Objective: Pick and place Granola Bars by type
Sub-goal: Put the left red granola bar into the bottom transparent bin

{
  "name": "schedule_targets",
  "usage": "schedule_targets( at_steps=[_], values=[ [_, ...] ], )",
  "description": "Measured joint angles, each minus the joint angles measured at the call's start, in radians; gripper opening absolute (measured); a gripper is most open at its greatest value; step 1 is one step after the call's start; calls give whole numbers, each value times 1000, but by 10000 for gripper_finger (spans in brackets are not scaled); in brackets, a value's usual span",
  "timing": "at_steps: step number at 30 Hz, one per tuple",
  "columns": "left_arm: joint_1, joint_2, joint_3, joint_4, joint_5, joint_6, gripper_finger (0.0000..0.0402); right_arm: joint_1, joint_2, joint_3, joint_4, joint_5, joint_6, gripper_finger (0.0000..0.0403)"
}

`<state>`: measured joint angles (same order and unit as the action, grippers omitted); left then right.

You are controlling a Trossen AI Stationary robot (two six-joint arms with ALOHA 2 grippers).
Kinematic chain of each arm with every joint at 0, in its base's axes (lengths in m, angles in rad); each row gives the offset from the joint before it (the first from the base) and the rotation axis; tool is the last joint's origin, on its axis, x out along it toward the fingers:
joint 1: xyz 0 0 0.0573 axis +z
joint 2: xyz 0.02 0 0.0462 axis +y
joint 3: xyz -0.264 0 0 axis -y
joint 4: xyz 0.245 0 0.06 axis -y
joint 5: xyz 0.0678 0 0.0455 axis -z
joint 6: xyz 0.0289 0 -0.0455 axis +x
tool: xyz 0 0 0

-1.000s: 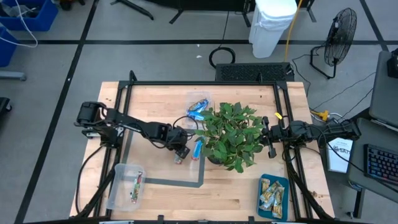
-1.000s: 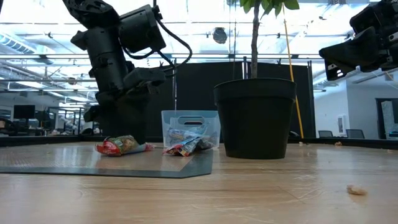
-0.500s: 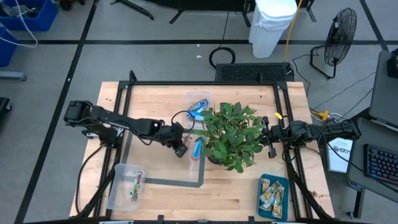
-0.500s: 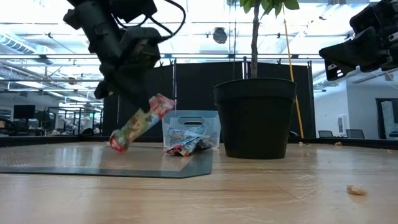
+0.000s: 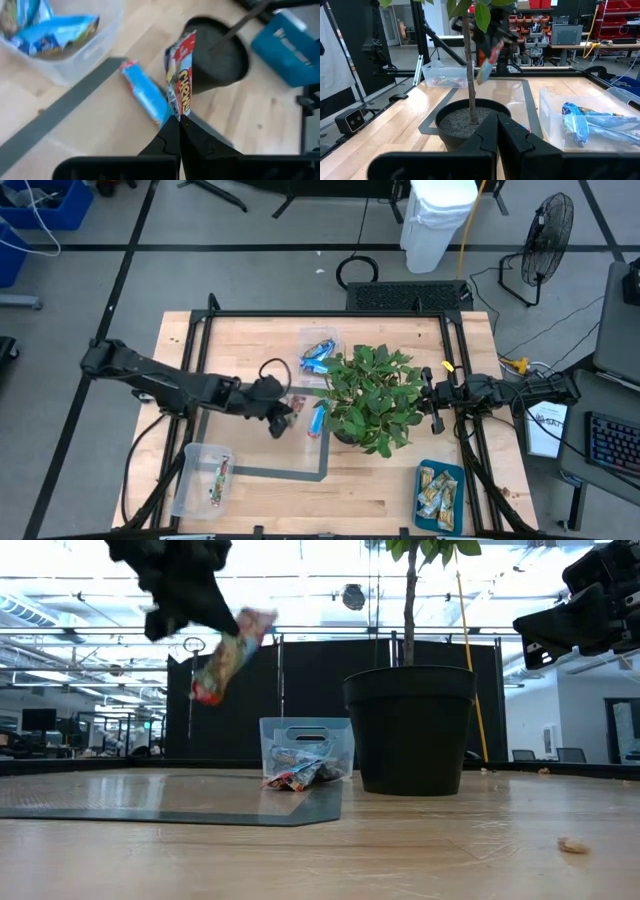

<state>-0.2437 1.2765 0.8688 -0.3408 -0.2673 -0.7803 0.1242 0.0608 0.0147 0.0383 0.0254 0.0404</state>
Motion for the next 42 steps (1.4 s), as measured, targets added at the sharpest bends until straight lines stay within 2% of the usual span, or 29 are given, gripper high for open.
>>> schedule_targets(
  at_steps=[8,12,27,29,35,42],
  values=[
    [-135,-90,0,3,-180,30,1,0,0,0,0,0,0,0],
    [-171,-102,0,3,-236,39,1,0,0,0,0,0,0,0],
    [-178,-100,0,2,-231,55,1,0,0,0,0,0,0,0],
    [-178,-93,0,19,-235,102,1,0,0,0,1,0,0,0],
    [-151,-85,0,131,-211,400,1,0,0,0,1,0,0,0],
    [-29,-116,-15,16,-226,488,2,0,0,0,1,0,0,0]
  ],
)
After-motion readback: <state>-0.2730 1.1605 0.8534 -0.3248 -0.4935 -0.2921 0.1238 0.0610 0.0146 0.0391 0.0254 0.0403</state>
